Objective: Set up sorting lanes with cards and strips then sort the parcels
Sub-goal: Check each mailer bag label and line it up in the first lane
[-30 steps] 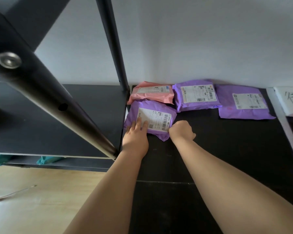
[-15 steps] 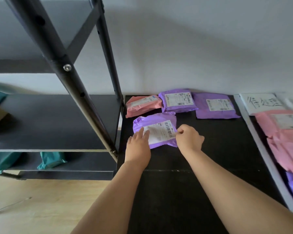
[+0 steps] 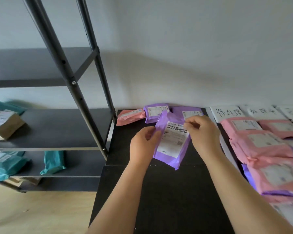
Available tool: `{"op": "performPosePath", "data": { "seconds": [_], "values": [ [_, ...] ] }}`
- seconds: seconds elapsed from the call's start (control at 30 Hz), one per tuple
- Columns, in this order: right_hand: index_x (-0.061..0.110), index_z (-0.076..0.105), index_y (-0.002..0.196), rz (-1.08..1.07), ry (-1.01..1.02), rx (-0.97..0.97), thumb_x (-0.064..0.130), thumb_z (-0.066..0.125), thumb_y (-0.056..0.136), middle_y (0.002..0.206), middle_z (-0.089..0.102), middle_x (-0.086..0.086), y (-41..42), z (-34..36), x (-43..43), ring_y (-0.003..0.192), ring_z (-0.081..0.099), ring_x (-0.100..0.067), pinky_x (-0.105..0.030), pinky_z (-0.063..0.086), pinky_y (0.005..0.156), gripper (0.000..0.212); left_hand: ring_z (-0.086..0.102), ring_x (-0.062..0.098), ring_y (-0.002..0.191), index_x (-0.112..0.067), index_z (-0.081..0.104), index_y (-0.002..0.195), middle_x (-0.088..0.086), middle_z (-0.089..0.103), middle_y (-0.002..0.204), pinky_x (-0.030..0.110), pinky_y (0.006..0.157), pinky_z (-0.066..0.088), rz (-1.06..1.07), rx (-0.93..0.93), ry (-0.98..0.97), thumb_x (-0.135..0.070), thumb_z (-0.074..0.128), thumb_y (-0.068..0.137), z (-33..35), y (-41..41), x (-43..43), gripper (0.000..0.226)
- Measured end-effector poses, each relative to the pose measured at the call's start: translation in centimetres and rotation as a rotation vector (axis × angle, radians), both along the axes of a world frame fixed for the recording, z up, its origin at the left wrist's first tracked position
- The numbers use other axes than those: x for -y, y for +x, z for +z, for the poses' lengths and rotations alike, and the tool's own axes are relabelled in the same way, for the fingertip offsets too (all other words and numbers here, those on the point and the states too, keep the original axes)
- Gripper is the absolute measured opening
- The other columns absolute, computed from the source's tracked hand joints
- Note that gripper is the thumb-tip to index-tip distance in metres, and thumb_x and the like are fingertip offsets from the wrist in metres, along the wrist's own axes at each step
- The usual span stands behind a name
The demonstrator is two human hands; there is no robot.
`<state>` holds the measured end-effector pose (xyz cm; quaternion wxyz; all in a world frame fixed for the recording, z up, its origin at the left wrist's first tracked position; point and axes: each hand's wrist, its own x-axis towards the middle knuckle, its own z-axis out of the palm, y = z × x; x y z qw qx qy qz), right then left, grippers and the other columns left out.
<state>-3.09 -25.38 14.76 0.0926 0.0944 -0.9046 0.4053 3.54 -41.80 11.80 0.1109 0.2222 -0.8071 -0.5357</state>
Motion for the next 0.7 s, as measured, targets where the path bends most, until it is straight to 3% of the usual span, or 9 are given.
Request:
{"op": "performPosePath", "data": {
  "seconds": [0.07, 0.23, 0.3, 0.43, 0.5, 0.63, 0.7],
  "values": [
    [0.02, 0.072, 0.089, 0.033, -0.087, 0.007, 0.019, 0.068, 0.092, 0.087, 0.064, 0.011, 1.0, 1.7, -1.6, 0.086, 0.063, -0.016, -0.053, 0.048, 0.093, 0.005, 0.067, 0.007, 0.088, -0.029, 0.07, 0.11, -0.014, 0.071, 0.094, 0.025, 0.073, 0.054, 0.044, -0.049, 0.049, -0.044, 0.069, 0.089, 1.6, 0.8, -1.7, 0.026],
    [0.037, 0.067, 0.077, 0.039, -0.284, -0.035, 0.02, 0.073, 0.088, 0.086, 0.068, 0.016, 3.2, 4.7, -4.4, 0.08, 0.063, 0.003, -0.025, 0.05, 0.074, 0.021, 0.067, 0.014, 0.076, -0.028, 0.074, 0.089, -0.008, 0.071, 0.08, 0.031, 0.067, 0.054, 0.065, -0.144, 0.03, -0.039, 0.067, 0.091, 5.6, 3.1, -4.9, 0.013],
    [0.04, 0.067, 0.081, 0.026, -0.346, -0.056, 0.02, 0.072, 0.089, 0.09, 0.069, 0.015, 4.1, 5.3, -5.3, 0.084, 0.062, 0.006, -0.022, 0.049, 0.073, 0.021, 0.065, 0.017, 0.069, -0.025, 0.074, 0.082, -0.005, 0.069, 0.073, 0.029, 0.062, 0.051, 0.078, -0.177, 0.0, -0.04, 0.065, 0.093, 7.1, 4.2, -5.7, 0.02],
    [0.036, 0.063, 0.109, -0.063, -0.464, -0.081, 0.031, 0.069, 0.092, 0.099, 0.065, 0.019, 5.9, 5.8, -7.0, 0.089, 0.059, 0.013, -0.011, 0.042, 0.068, 0.019, 0.065, 0.028, 0.079, -0.011, 0.074, 0.084, 0.001, 0.068, 0.083, 0.049, 0.079, 0.056, 0.146, -0.259, 0.136, -0.037, 0.067, 0.092, 9.2, 6.2, -6.8, 0.028],
    [0.036, 0.064, 0.101, -0.082, -0.503, -0.078, 0.033, 0.069, 0.091, 0.093, 0.067, 0.021, 6.8, 5.9, -7.5, 0.086, 0.06, 0.014, -0.007, 0.04, 0.065, 0.012, 0.066, 0.029, 0.079, -0.012, 0.074, 0.083, 0.005, 0.068, 0.083, 0.054, 0.082, 0.055, 0.202, -0.273, 0.221, -0.038, 0.068, 0.091, 9.7, 6.9, -7.0, 0.028],
    [0.039, 0.064, 0.082, 0.017, -0.449, -0.009, 0.037, 0.069, 0.091, 0.082, 0.066, 0.036, 8.0, 6.5, -7.2, 0.078, 0.06, 0.018, -0.002, 0.042, 0.059, 0.01, 0.072, 0.023, 0.085, -0.038, 0.076, 0.074, -0.005, 0.074, 0.079, 0.049, 0.083, 0.06, 0.229, -0.276, 0.337, -0.04, 0.067, 0.091, 10.7, 8.0, -7.1, 0.019],
    [0.037, 0.068, 0.086, 0.069, -0.455, -0.012, 0.037, 0.068, 0.091, 0.08, 0.068, 0.032, 8.4, 6.8, -6.9, 0.077, 0.062, 0.016, -0.001, 0.044, 0.061, 0.005, 0.071, 0.029, 0.088, -0.03, 0.076, 0.076, 0.002, 0.074, 0.083, 0.054, 0.085, 0.058, 0.197, -0.286, 0.359, -0.04, 0.068, 0.09, 11.0, 8.4, -7.4, 0.019]
  ]
}}
